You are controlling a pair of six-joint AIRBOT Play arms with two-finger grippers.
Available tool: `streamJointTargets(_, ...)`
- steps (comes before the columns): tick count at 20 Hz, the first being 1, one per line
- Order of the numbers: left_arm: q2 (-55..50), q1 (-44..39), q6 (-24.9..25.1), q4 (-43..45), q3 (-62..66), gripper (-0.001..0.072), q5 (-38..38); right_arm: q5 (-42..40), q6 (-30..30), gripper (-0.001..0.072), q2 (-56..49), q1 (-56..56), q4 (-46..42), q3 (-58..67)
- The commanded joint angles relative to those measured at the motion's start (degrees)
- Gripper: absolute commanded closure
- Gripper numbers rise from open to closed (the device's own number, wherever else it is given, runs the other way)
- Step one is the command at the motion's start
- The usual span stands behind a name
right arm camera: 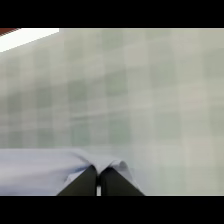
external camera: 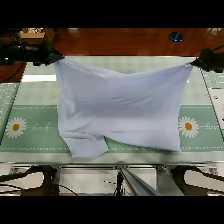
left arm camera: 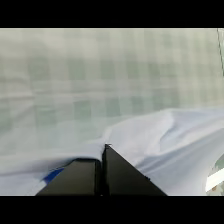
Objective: Fold the shirts.
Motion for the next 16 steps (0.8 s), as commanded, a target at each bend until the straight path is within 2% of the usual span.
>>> streamJointTargets(1, -4.61, -1.31, 2.14, 0.11, 0.33, 0.0687, 7.34, -10.54, -1.95, 0.0689, -4.9, 5.7, -1.73, 0.02)
streamJointTargets(5, -8.37, -1.38, 7.28, 0.11, 0.31, 0.0686, 12.46, -20.81, 4.39, 0.0689, -8.15, 8.39, -7.89, 0.04)
streamJointTargets(7, -10.34, -1.38, 7.93, 0.2, 0.31, 0.0687, 13.88, -23.69, 6.01, 0.0689, -9.2, 7.74, -8.66, 0.02)
streamJointTargets(10, -13.51, -1.16, 9.44, 0.61, 0.28, 0.0687, 14.47, -24.22, 8.94, 0.0689, -10.82, 6.38, -8.59, 0.02)
streamJointTargets(16, -17.27, -1.38, 9.44, 0.09, 0.31, 0.0687, 18.67, -22.36, 8.85, 0.0689, -14.93, 7.5, -8.52, 0.02)
